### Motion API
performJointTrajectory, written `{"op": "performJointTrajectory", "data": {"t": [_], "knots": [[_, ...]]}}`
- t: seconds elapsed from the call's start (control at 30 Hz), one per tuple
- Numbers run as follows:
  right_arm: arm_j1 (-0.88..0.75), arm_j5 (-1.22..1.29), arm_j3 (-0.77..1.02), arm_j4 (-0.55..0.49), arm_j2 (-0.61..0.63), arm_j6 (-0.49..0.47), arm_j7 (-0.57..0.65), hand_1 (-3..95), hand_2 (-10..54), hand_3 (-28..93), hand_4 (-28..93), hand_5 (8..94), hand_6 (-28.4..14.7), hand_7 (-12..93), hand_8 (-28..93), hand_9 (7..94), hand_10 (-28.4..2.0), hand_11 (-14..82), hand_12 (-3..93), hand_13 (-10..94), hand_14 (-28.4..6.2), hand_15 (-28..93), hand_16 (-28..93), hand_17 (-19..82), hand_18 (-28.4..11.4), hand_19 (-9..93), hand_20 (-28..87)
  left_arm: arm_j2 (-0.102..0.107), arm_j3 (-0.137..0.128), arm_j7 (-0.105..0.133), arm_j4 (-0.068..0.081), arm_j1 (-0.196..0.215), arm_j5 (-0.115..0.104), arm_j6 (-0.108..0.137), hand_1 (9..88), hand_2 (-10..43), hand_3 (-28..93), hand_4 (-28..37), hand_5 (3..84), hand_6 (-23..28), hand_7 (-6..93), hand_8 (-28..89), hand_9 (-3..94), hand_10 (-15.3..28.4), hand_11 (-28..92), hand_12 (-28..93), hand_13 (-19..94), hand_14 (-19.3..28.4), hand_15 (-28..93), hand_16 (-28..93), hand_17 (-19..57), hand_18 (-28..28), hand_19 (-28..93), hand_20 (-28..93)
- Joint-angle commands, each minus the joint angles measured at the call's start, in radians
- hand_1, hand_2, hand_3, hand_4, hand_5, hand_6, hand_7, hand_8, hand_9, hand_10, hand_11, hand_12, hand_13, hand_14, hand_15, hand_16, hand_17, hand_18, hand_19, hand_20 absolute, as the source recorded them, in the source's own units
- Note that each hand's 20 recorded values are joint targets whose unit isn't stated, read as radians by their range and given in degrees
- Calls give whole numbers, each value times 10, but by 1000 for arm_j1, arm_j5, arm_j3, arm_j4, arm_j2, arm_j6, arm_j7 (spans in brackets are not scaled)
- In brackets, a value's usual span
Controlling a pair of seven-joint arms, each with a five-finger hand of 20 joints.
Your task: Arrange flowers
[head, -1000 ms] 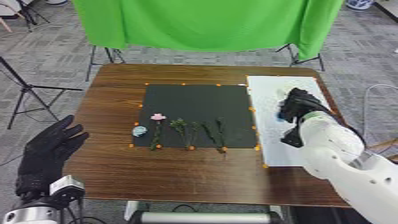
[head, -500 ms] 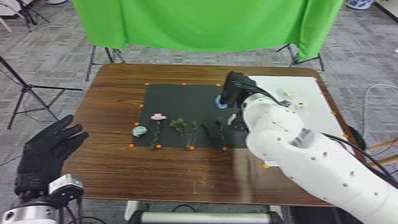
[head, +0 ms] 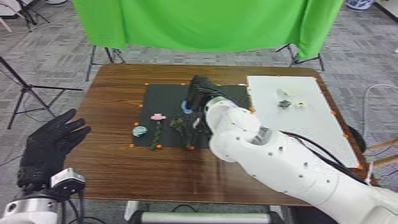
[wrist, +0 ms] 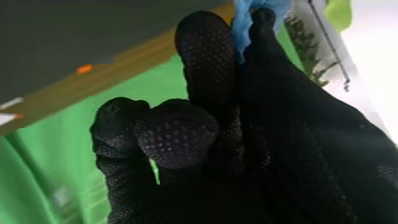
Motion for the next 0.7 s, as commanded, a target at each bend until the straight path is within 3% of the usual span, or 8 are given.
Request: {"op": "performJointTrajectory", "data": {"t": [0.03,0.23,0.33,0.47,0.7], "knots": [[-12,1,-38,18,-45,37,0,527,-95,812,-283,815,-14,309,28,897,-70,281,330,829,-51,763,186,427,-250,932,464,0,15,-22,19,-30,11,-29,255,39,835,-187,430,118,155,-99,400,202,279,96,308,272,528,-102,-57,245,647,-59],[53,4,-134,58,-57,125,15,523,-95,812,-283,811,-11,316,21,896,-71,291,327,824,-55,767,185,420,-248,932,462,9,29,-33,34,-59,16,-48,254,39,835,-187,430,118,155,-99,400,201,280,97,309,273,529,-102,-57,245,647,-59],[75,-9,-159,73,-71,129,22,516,-95,817,-283,805,-11,321,16,886,-75,309,328,807,-61,778,186,408,-246,932,458,14,35,-29,39,-72,12,-45,255,39,834,-187,430,118,155,-98,400,202,280,97,308,274,528,-102,-57,245,647,-59],[107,-43,-208,97,-76,139,47,510,-95,816,-283,798,-6,331,5,875,-80,331,323,799,-63,786,181,401,-243,932,451,17,42,-37,45,-93,17,-58,255,38,835,-187,430,118,155,-99,400,202,279,97,308,274,528,-102,-57,245,646,-59],[130,-76,-245,121,-74,135,82,507,-95,812,-283,793,-6,330,-4,864,-85,361,314,795,-66,789,177,397,-243,932,442,17,43,-38,48,-100,17,-63,254,39,835,-186,430,118,155,-99,400,202,279,97,310,273,529,-102,-57,245,646,-58]]}}
